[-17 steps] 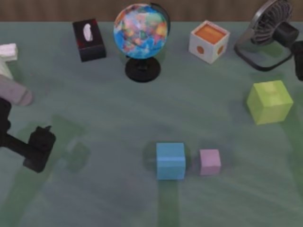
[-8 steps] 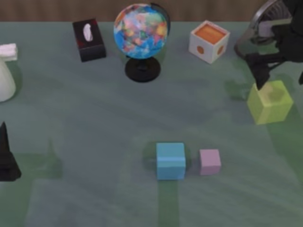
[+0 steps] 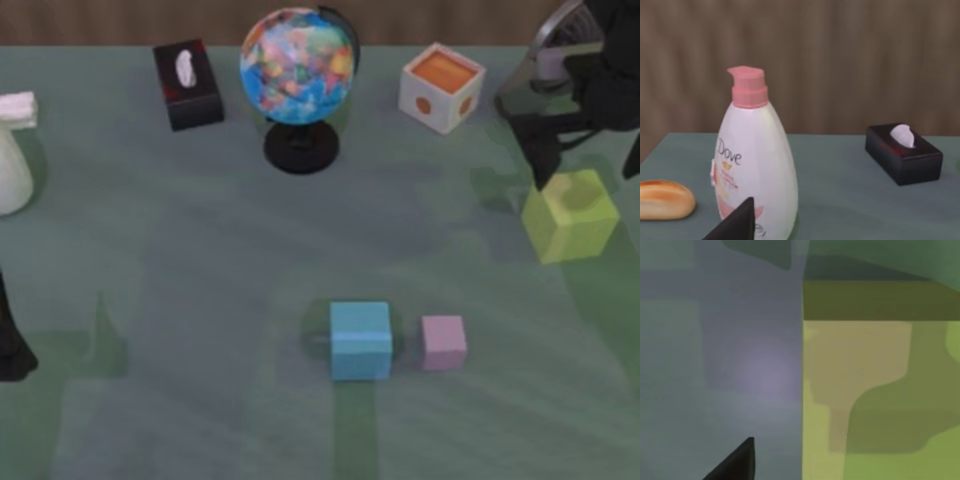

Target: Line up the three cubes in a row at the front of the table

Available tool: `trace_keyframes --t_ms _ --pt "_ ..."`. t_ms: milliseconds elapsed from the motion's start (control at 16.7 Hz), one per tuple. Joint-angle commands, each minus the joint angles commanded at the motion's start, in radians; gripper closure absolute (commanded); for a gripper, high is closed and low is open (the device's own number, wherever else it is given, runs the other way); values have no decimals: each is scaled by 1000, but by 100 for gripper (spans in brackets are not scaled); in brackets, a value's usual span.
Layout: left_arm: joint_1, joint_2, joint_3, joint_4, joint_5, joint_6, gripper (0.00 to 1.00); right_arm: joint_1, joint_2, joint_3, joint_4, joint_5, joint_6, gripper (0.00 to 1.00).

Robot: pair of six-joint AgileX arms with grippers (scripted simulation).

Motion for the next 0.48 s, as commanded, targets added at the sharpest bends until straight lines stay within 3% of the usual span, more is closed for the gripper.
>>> trace_keyframes --t_ms 180,480 --pt "0 0 0 0 0 0 0 3 11 -34 40 0 -2 0" --pt "0 0 0 0 0 0 0 6 66 -175 250 1 1 0"
